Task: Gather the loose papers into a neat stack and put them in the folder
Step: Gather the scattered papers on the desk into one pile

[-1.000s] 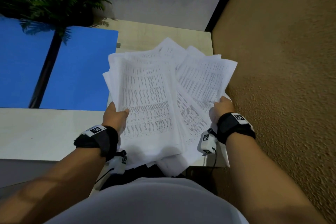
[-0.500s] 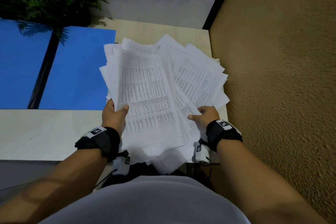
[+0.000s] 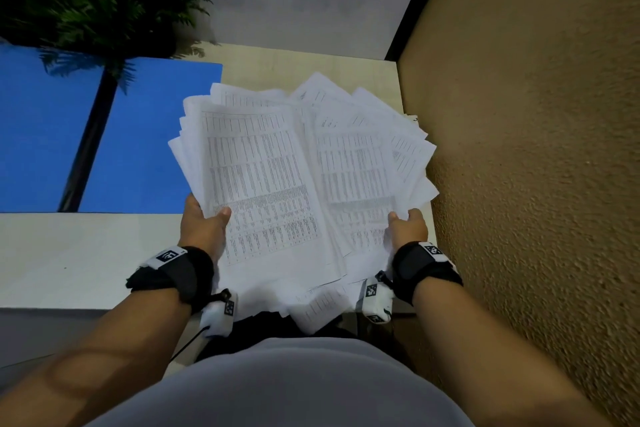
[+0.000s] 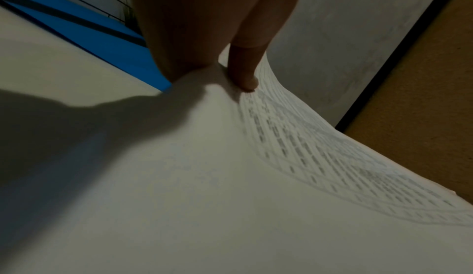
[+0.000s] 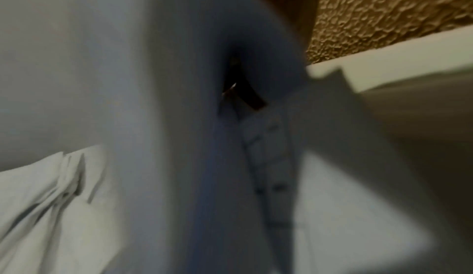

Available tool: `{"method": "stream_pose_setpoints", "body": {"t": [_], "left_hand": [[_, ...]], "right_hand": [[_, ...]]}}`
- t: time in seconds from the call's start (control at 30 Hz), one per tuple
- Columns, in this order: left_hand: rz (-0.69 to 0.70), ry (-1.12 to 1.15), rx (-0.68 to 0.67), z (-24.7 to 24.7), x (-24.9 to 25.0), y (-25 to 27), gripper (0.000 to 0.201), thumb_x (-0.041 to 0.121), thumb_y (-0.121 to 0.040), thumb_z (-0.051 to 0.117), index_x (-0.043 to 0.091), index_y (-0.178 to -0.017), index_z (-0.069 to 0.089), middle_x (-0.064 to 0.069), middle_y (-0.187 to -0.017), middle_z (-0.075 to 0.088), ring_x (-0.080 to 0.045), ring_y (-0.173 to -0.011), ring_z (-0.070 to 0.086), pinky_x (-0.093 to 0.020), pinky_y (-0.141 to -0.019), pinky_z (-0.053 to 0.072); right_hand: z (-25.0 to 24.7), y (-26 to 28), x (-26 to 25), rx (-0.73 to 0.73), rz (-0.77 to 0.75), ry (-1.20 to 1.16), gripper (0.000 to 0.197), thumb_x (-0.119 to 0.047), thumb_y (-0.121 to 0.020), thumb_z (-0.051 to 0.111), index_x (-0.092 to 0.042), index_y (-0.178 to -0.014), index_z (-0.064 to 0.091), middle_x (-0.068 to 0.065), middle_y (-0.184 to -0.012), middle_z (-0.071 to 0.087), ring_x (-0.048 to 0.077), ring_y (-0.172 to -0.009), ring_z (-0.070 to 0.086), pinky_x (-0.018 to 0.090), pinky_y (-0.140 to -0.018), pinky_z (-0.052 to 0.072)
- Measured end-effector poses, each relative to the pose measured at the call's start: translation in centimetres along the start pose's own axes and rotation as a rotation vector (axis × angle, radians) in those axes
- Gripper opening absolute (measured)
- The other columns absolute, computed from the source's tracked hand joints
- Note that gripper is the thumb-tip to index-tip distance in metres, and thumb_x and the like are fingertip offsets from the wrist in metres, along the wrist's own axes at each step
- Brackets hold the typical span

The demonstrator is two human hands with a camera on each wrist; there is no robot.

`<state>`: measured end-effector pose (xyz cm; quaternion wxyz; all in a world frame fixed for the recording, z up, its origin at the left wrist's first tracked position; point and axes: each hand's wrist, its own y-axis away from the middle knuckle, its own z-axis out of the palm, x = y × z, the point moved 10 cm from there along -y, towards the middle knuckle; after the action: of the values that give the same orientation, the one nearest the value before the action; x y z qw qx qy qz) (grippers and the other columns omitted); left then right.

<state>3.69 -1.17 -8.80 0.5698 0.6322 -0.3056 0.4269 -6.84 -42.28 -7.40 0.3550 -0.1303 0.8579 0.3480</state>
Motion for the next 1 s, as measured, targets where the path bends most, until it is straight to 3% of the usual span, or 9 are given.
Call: {"method": "stream_pose_setpoints", "body": {"t": [0.13, 0.17, 0.27, 0.33, 0.43, 0.53, 0.73, 0.87, 1.0], "left_hand": [[-0.006, -0.033, -0.093, 1.2, 0.1, 0.0, 0.072, -0.011, -0.09, 0.055, 0.035, -0.142, 0.035, 0.002, -0.134, 0.057, -0.018, -0.12, 0.058, -0.039, -0.099, 0.047], [-0.018, -0.06, -0.105, 1.3, -0.2, -0.2, 0.072, -0.011, -0.09, 0.057, 0.032, -0.143, 0.035, 0.001, -0.135, 0.057, -0.019, -0.121, 0.058, -0.041, -0.101, 0.047], [-0.047, -0.143, -0.097, 1.0, -1.5, -0.9, 0.066, 0.002, -0.085, 0.065, 0.028, -0.142, 0.041, -0.002, -0.138, 0.057, -0.025, -0.124, 0.057, -0.05, -0.108, 0.043], [-0.056, -0.156, -0.089, 0.9, -2.3, -1.2, 0.066, 0.008, -0.082, 0.065, 0.027, -0.14, 0.042, -0.003, -0.138, 0.057, -0.026, -0.124, 0.057, -0.052, -0.108, 0.043], [-0.037, -0.15, -0.081, 1.0, -2.2, -1.1, 0.062, 0.002, -0.085, 0.063, 0.024, -0.139, 0.043, -0.003, -0.135, 0.059, -0.026, -0.122, 0.058, -0.051, -0.107, 0.044], [-0.021, -0.19, -0.089, 1.3, -1.8, -0.9, 0.057, 0.0, -0.089, 0.062, 0.022, -0.138, 0.044, -0.004, -0.134, 0.059, -0.026, -0.121, 0.058, -0.049, -0.107, 0.045], [0.026, -0.119, -0.134, 2.1, -1.1, -0.5, 0.062, -0.006, -0.086, 0.061, 0.031, -0.134, 0.045, -0.003, -0.133, 0.058, -0.028, -0.123, 0.057, -0.051, -0.106, 0.045], [0.096, -0.049, -0.224, 3.0, 0.4, 0.3, 0.114, -0.022, -0.081, 0.056, 0.069, -0.139, 0.02, 0.013, -0.159, 0.029, -0.021, -0.14, 0.041, -0.051, -0.11, 0.038], [0.149, -0.181, -0.282, 4.0, 1.7, 1.2, 0.121, -0.024, -0.083, 0.054, 0.069, -0.143, 0.003, 0.028, -0.16, 0.006, -0.015, -0.149, 0.022, -0.043, -0.112, 0.035]], "right_hand": [[2.0, -1.5, 0.4, -0.156, 0.04, -0.348, 0.077, -0.017, -0.064, 0.084, -0.025, -0.13, 0.046, -0.001, -0.127, 0.056, 0.023, -0.11, 0.062, 0.044, -0.097, 0.051], [2.0, -2.1, -0.1, -0.152, 0.015, -0.326, 0.074, -0.017, -0.066, 0.084, -0.017, -0.132, 0.049, -0.001, -0.126, 0.057, 0.024, -0.111, 0.061, 0.044, -0.098, 0.05], [0.0, -1.0, -3.7, -0.048, -0.124, -0.115, 0.012, -0.012, -0.08, 0.07, -0.007, -0.082, 0.059, 0.008, -0.089, 0.065, 0.024, -0.081, 0.062, 0.028, -0.076, 0.052], [-2.1, -0.2, -5.9, 0.075, -0.236, -0.051, 0.008, -0.007, -0.088, 0.059, -0.009, -0.081, 0.056, 0.006, -0.085, 0.061, 0.02, -0.073, 0.055, 0.02, -0.064, 0.045], [-4.4, 1.7, -8.9, 0.16, -0.406, 0.042, 0.007, -0.009, -0.093, 0.052, -0.01, -0.097, 0.058, 0.01, -0.094, 0.065, 0.024, -0.081, 0.06, 0.029, -0.074, 0.048], [-7.0, 3.3, -11.1, 0.249, -0.502, 0.15, 0.014, -0.012, -0.095, 0.05, -0.02, -0.084, 0.047, 0.008, -0.086, 0.059, 0.021, -0.077, 0.053, 0.027, -0.074, 0.041], [-12.7, 6.5, -16.1, 0.437, -0.663, 0.162, 0.02, -0.016, -0.093, 0.052, -0.013, -0.073, 0.048, 0.013, -0.072, 0.053, 0.021, -0.07, 0.049, 0.027, -0.067, 0.036], [-17.0, 9.5, -19.4, 0.568, -0.807, -0.015, 0.025, -0.017, -0.089, 0.049, -0.017, -0.065, 0.044, 0.009, -0.065, 0.047, 0.012, -0.066, 0.043, 0.026, -0.065, 0.036], [-19.9, 11.8, -21.9, 0.595, -0.902, -0.251, 0.021, -0.014, -0.084, 0.05, -0.027, -0.067, 0.047, -0.002, -0.069, 0.057, 0.004, -0.071, 0.054, 0.025, -0.07, 0.048]]}}
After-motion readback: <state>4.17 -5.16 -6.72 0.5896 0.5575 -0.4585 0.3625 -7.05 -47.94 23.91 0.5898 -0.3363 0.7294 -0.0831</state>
